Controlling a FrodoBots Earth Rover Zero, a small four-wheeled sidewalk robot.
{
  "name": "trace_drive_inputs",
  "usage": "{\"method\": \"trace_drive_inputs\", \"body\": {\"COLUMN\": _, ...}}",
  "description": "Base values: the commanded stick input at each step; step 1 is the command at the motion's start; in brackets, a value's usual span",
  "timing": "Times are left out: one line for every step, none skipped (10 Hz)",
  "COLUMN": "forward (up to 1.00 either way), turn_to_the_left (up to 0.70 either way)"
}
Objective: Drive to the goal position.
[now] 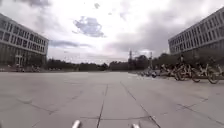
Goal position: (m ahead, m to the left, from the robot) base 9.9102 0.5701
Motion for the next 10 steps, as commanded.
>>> {"method": "trace_drive_inputs", "body": {"forward": 1.00, "turn_to_the_left": 0.00}}
{"method": "trace_drive_inputs", "body": {"forward": 1.00, "turn_to_the_left": 0.00}}
{"method": "trace_drive_inputs", "body": {"forward": 1.00, "turn_to_the_left": 0.00}}
{"method": "trace_drive_inputs", "body": {"forward": 1.00, "turn_to_the_left": 0.00}}
{"method": "trace_drive_inputs", "body": {"forward": 1.00, "turn_to_the_left": 0.00}}
{"method": "trace_drive_inputs", "body": {"forward": 1.00, "turn_to_the_left": 0.00}}
{"method": "trace_drive_inputs", "body": {"forward": 1.00, "turn_to_the_left": 0.00}}
{"method": "trace_drive_inputs", "body": {"forward": 1.00, "turn_to_the_left": 0.00}}
{"method": "trace_drive_inputs", "body": {"forward": 1.00, "turn_to_the_left": 0.00}}
{"method": "trace_drive_inputs", "body": {"forward": 1.00, "turn_to_the_left": 0.00}}
